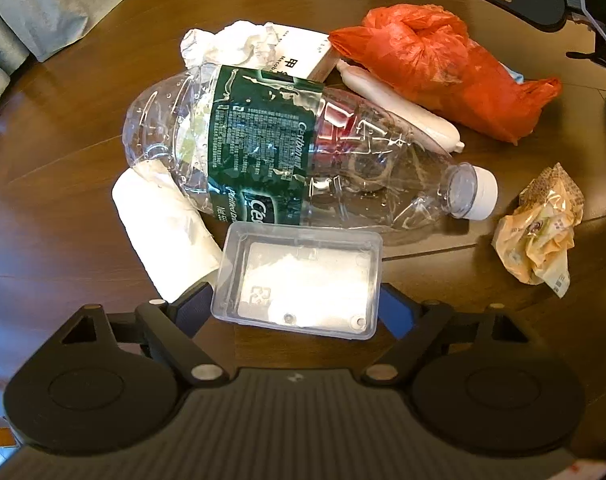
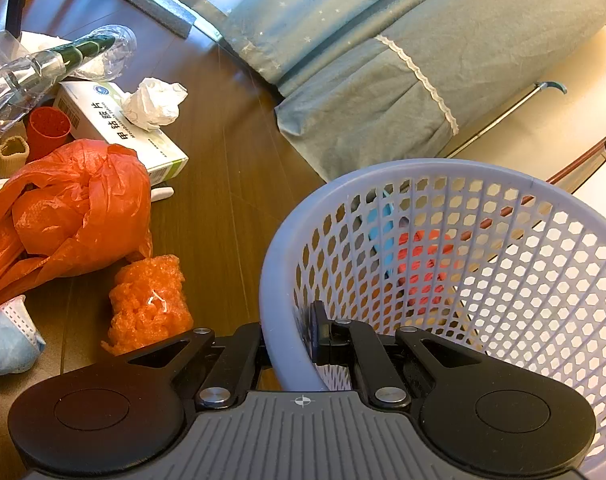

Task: Collect trash
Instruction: 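Carry the tray over the wastebasket and open the left tool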

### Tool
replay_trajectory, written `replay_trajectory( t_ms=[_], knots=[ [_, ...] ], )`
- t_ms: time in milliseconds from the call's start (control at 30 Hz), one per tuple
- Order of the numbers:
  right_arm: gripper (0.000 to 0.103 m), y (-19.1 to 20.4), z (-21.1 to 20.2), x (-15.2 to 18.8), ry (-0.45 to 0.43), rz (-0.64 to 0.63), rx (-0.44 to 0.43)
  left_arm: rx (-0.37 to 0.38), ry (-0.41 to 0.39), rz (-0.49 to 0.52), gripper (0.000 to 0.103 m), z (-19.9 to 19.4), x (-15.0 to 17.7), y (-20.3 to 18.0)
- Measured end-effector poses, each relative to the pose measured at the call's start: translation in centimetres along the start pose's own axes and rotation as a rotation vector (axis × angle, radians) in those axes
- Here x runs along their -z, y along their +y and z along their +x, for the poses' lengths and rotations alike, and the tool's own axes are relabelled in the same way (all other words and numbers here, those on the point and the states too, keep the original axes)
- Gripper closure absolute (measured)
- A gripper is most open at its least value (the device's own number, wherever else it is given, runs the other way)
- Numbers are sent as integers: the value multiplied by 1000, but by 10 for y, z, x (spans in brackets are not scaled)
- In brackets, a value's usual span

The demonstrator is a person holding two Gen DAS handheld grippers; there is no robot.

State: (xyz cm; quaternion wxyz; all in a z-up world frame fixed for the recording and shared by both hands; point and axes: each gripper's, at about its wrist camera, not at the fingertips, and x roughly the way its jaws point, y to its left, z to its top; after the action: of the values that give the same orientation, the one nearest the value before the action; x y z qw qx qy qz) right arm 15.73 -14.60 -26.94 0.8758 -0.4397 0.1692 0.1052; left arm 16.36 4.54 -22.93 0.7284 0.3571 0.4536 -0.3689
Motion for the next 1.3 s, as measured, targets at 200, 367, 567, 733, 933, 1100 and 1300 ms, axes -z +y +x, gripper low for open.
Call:
replay_trajectory(
  t_ms=[200,367,567,733,933,1100,1300],
  knots=[
    [100,0,0,-1,0,3,0,-117,55,31,19,-19,6,-15],
    [100,1,0,-1,2,7,0,-181,23,241,18,-48,0,-22],
    [100,-2,1,-5,15,-1,-6,-255,-95,374,18,-78,-57,-11],
    [100,-7,4,-9,27,0,-11,-281,-218,461,18,-88,-120,-15],
    [100,-11,7,-13,39,6,-22,-273,-317,541,18,-76,-177,-33],
    [100,-14,8,-14,38,15,-25,-262,-356,575,18,-65,-201,-47],
    [100,-14,7,-14,35,19,-25,-246,-423,585,18,-62,-232,-60]
  ],
)
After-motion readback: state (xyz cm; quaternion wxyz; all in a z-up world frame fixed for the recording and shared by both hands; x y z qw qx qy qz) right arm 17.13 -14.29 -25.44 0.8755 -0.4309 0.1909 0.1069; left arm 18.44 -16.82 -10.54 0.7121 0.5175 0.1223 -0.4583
